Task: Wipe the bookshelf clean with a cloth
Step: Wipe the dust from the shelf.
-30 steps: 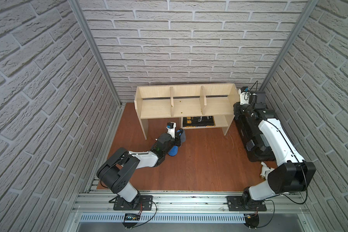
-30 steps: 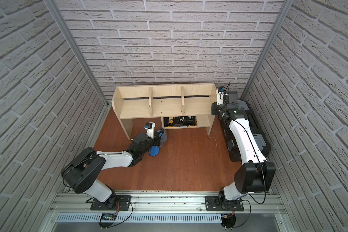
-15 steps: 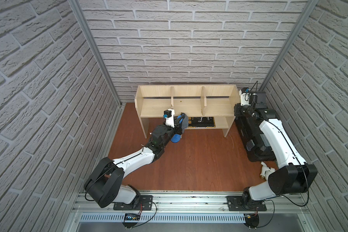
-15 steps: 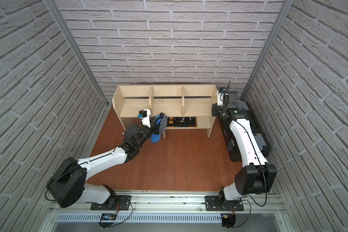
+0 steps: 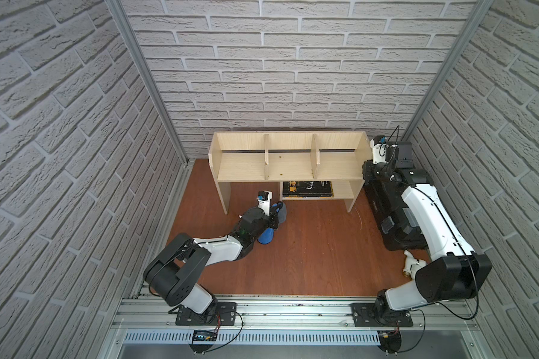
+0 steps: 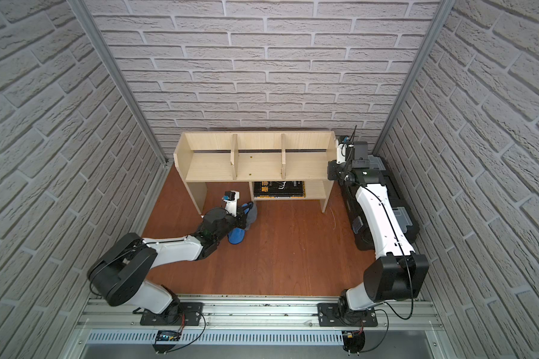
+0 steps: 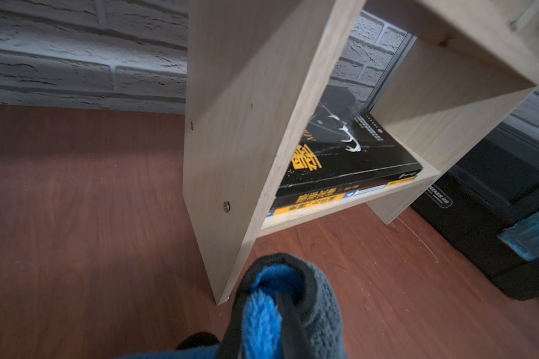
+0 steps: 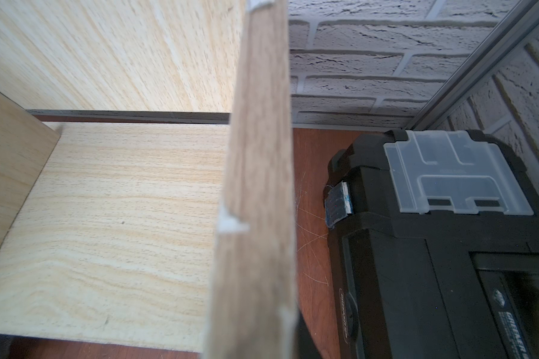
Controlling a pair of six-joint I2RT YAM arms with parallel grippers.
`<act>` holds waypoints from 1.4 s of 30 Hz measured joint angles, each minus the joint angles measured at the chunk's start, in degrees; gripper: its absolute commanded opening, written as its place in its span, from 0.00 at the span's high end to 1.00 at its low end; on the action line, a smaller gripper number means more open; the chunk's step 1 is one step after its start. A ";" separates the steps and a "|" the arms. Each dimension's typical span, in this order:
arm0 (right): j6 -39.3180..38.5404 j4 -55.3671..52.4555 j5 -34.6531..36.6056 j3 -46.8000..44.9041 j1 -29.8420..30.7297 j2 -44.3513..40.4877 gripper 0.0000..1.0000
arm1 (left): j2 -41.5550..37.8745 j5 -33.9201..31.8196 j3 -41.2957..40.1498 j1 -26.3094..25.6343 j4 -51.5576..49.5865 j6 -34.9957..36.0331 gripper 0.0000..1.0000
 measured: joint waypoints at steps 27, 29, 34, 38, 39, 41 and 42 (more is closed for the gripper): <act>0.13 -0.57 -0.09 0.63 0.00 0.37 0.97 | 3.30 2.62 54.42 17.66 -43.10 11.15 0.43; 0.13 -0.59 -0.09 0.66 0.00 0.37 0.97 | 3.69 1.57 52.06 17.90 -44.15 10.23 0.05; 0.11 -0.63 -0.15 0.70 0.00 0.39 0.97 | 3.23 -2.10 50.51 18.14 -45.22 9.20 0.02; 0.11 -0.66 -0.15 0.70 0.00 0.39 0.97 | 2.12 -2.62 50.64 18.12 -47.32 9.20 0.02; 0.11 -0.66 -0.17 0.70 0.00 0.39 0.97 | 1.64 -2.91 50.62 17.97 -47.93 9.27 0.02; 0.13 -0.66 -0.17 0.70 0.00 0.39 0.97 | 0.66 -4.35 50.51 17.22 -49.57 9.88 0.04; 0.13 -0.66 -0.15 0.70 0.00 0.39 0.97 | 0.22 -5.18 50.25 16.76 -50.10 10.27 0.07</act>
